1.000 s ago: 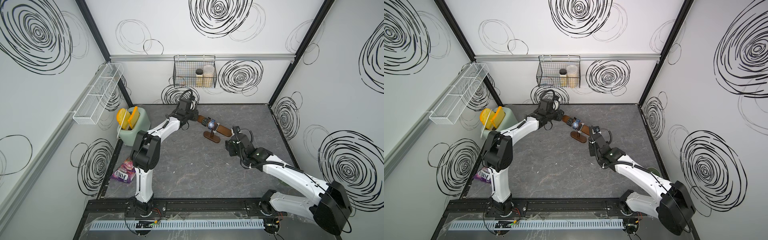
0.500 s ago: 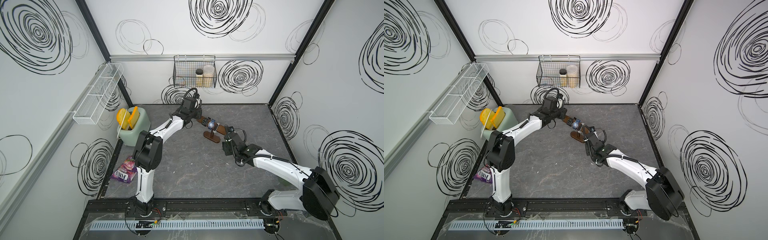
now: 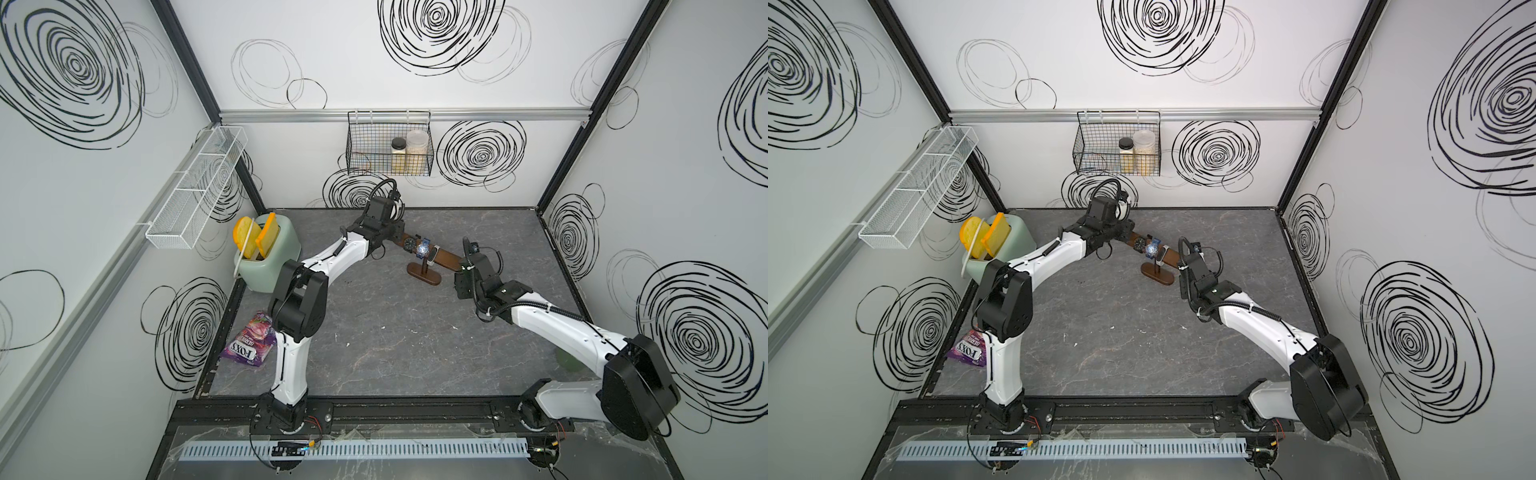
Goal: Place watch on stand
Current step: Adjust the stand at the center of the board.
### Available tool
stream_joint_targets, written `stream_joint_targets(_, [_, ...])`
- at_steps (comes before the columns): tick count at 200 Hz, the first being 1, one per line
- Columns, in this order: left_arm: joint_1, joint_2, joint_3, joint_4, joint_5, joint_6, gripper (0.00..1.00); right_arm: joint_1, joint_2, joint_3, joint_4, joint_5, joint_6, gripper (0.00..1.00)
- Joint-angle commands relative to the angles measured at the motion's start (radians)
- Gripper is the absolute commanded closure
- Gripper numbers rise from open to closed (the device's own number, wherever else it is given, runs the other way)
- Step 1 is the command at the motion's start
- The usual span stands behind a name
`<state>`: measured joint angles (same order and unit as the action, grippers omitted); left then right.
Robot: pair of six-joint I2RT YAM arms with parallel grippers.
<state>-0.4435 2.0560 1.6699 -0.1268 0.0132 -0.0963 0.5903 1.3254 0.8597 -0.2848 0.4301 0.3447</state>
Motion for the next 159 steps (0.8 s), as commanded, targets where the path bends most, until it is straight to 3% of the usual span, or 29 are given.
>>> stream_joint_targets(1, [-0.004, -0.020, -0.011, 0.001, -0.005, 0.013, 0.62, -0.016, 0.014, 0.038, 0.029, 0.002, -0.021, 0.62])
stream_joint_targets(159, [-0.004, -0.222, -0.176, 0.029, -0.008, -0.008, 0.60, -0.081, 0.054, 0.105, 0.041, -0.009, -0.098, 0.63])
